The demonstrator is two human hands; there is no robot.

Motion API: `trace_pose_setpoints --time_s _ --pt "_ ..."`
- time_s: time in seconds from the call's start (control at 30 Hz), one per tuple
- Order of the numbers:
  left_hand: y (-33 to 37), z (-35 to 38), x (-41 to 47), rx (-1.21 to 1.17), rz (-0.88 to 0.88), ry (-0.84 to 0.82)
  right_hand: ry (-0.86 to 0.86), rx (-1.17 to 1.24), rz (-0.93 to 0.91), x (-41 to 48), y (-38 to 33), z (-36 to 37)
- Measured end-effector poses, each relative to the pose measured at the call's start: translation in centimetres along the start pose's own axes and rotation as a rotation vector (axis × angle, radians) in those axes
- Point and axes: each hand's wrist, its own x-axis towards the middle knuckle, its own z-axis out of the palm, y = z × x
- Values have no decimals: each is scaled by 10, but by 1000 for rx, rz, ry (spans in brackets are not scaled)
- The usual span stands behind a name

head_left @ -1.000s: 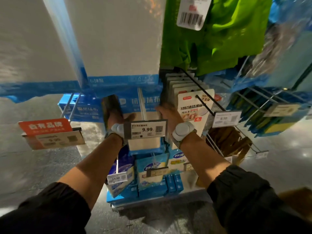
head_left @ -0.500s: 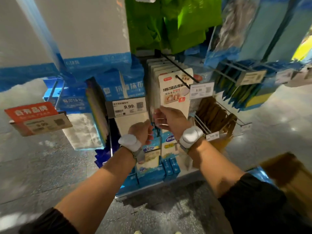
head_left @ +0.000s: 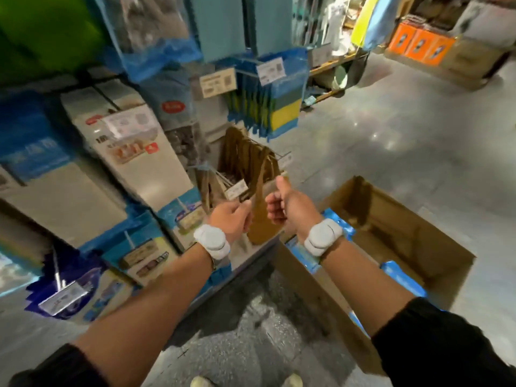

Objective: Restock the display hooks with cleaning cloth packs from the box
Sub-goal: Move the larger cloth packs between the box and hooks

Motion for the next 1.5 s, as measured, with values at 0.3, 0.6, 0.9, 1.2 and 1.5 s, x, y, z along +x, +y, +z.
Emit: trace_pose_setpoints --time_s 0.3,0.6,0.9,1.2,1.5 --pt "32 183 -8 251 66 -251 251 181 58 -22 65 -227" --pt "30 302 -4 362 24 -493 505 326 291 -28 155 -353" --pt "-30 393 36 677 28 -769 688 253 567 -16 262 -379" --pt "-136 483 54 879 -118 -917 640 242 752 23 356 -369" --pt "-332 570 120 729 -469 -908 884 325 905 89 424 -348"
